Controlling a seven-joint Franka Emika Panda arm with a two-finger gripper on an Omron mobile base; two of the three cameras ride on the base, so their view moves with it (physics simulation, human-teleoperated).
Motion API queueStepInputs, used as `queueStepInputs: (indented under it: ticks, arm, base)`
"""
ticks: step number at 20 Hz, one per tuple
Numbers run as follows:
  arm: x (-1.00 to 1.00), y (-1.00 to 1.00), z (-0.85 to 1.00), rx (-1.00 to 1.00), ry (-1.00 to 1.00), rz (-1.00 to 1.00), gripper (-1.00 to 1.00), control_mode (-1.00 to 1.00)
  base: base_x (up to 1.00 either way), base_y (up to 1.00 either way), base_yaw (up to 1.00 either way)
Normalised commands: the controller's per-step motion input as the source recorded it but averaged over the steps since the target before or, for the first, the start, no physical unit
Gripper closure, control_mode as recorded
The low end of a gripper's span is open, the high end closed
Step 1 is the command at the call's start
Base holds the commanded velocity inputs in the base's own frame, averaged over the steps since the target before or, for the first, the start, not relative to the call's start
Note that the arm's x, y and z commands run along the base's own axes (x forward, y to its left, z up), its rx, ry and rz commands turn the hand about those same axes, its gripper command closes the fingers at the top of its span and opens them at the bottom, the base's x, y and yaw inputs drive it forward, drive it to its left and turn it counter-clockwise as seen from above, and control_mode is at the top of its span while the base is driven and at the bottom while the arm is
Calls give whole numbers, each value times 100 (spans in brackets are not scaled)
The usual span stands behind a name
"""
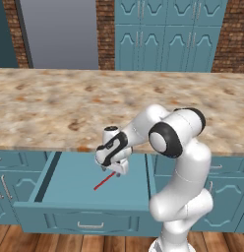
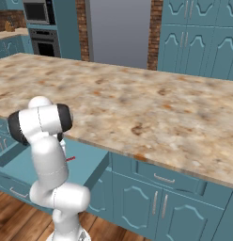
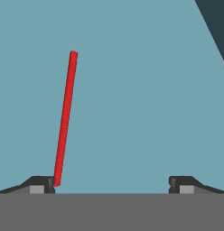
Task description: Take a straw from the drawer in front and place it inside the glass cup on the dining counter.
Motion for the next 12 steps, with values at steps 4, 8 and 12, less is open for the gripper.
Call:
queueStepInputs:
  ticks: [4,8,12]
  arm:
    - [7,1,-21,0,0,0,-100,-100]
    - [12,1,-14,0,0,0,-100,-100]
    - [16,1,-19,0,0,0,-100,-100]
  base:
    - [0,0,0]
    - [0,0,0]
    - [0,0,0]
